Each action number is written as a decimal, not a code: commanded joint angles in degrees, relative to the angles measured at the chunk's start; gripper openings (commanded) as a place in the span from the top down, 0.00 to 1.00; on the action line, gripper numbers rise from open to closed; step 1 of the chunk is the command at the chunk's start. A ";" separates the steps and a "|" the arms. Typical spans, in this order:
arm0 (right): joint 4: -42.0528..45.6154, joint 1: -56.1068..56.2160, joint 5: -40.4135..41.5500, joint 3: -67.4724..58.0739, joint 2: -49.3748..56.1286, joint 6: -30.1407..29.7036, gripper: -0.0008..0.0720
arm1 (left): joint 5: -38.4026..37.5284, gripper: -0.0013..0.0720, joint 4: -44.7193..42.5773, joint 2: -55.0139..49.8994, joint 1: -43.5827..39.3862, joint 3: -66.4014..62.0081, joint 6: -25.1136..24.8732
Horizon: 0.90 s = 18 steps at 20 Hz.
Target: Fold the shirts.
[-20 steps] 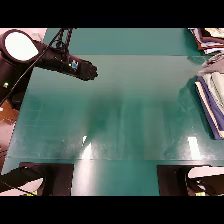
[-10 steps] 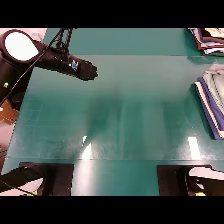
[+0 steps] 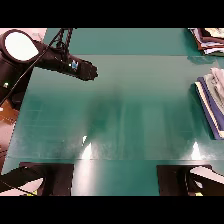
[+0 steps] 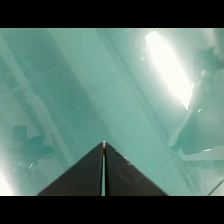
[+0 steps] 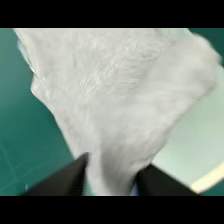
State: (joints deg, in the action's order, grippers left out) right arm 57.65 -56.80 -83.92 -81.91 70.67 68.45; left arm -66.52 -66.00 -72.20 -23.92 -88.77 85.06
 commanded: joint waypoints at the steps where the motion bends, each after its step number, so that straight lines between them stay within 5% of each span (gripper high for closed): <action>1: 3.37 -3.82 -1.20 6.27 -3.26 0.17 0.35 | 0.00 0.95 0.00 -0.04 -0.02 0.02 -0.02; 6: -6.03 -0.72 1.64 6.32 -6.40 0.17 0.35 | 0.02 0.95 0.00 -0.04 -0.02 0.02 -0.02; 11: -19.21 16.96 1.88 5.84 -7.67 0.28 0.36 | -1.16 0.95 0.04 -0.04 -0.02 0.02 0.04; 18: -18.43 44.22 6.97 5.84 -7.65 0.02 0.38 | 2.99 0.95 0.04 -0.04 -0.02 -0.02 0.04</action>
State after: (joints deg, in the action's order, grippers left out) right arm 40.12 -21.76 -80.05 -76.07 63.09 68.62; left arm -65.39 -65.98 -72.20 -23.92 -88.75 85.06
